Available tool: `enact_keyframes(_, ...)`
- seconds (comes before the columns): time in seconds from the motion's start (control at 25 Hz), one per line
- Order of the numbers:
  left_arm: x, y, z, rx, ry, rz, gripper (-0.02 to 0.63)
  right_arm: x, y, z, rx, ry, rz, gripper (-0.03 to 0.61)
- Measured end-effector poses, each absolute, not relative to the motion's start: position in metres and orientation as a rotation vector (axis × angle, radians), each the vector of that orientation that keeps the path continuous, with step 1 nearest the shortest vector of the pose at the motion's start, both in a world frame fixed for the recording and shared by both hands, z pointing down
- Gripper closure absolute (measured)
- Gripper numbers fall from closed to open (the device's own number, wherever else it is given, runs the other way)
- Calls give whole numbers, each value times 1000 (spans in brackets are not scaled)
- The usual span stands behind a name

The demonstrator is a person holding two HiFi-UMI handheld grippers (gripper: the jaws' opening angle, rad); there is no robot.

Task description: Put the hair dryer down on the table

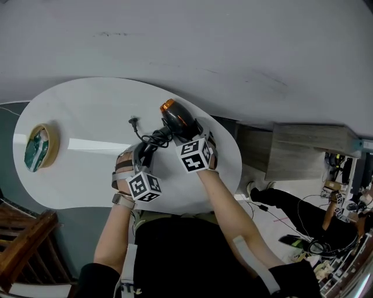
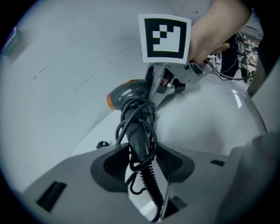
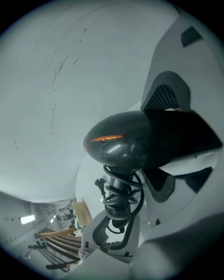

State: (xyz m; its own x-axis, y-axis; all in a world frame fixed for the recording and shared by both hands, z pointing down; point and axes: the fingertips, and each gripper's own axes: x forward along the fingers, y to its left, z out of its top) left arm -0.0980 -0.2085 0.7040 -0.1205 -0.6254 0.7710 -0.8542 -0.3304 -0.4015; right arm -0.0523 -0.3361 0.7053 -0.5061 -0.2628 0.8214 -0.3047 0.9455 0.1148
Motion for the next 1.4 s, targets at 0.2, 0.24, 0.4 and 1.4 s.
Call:
enact_keyframes(0.2, -101, -210, 708, 1909, -1650, 1442, 420, -57, -338, 704, 400, -2122, 15, 189)
enact_keyframes(0.24, -102, -210, 709, 1908, -1649, 1445, 420, -57, -338, 705, 400, -2121, 11, 189)
enact_keyframes(0.4, -102, -210, 711, 1916, -1650, 1466, 417, -57, -338, 706, 397, -2114, -3, 189)
enact_keyframes(1.4, -96, -198, 649, 2046, -1780, 1279, 390, -23, -317, 628, 503, -2248, 146, 190)
